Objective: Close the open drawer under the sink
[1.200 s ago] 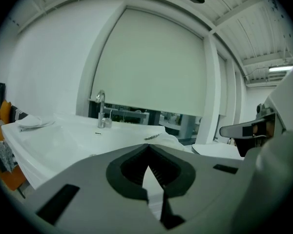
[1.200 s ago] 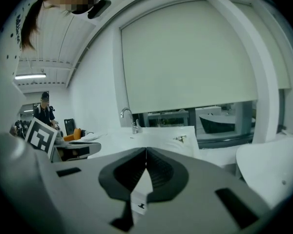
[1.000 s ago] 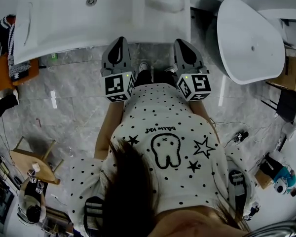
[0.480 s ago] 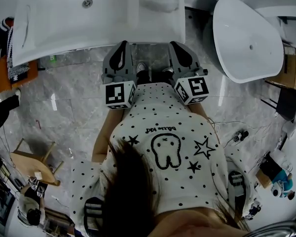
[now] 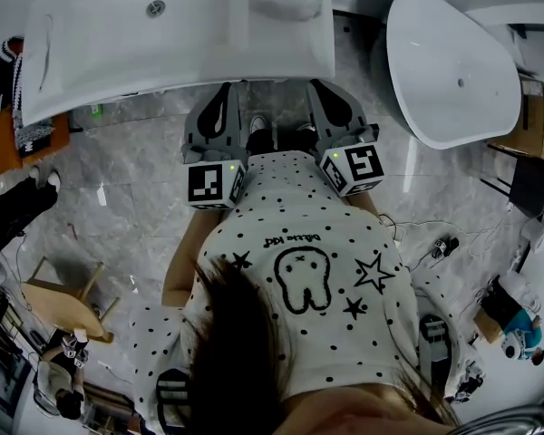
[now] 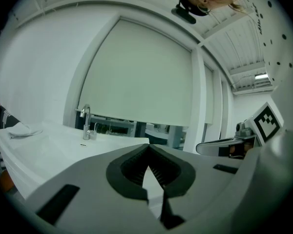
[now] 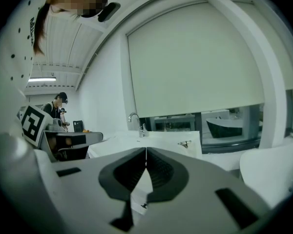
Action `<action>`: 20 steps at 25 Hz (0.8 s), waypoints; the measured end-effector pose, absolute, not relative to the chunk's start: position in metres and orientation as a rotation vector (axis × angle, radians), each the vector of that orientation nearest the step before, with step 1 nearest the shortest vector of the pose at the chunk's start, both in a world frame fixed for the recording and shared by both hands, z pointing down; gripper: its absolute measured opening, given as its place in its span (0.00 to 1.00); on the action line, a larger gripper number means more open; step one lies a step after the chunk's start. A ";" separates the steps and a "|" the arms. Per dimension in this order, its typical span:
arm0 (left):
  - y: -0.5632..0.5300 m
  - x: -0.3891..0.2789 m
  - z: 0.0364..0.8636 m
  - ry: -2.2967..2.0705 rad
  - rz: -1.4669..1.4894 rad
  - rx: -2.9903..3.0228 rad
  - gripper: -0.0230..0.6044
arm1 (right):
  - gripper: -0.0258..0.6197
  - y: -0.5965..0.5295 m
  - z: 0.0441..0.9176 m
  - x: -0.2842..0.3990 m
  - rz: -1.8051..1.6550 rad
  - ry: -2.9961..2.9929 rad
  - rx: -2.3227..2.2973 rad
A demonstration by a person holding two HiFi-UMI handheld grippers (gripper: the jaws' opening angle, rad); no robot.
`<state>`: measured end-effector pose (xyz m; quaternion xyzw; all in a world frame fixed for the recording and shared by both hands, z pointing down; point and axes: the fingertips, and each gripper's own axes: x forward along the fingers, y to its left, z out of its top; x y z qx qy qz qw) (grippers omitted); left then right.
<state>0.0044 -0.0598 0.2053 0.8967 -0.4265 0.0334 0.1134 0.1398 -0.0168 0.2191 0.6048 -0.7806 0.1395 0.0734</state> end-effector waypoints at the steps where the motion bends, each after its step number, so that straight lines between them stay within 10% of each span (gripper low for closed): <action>1: -0.059 0.006 0.204 -1.234 0.101 2.637 0.04 | 0.06 -0.016 0.219 0.139 0.423 -2.341 1.816; 20: -0.050 0.000 0.208 -1.136 0.214 2.683 0.05 | 0.06 -0.009 0.233 0.114 0.408 -2.250 1.782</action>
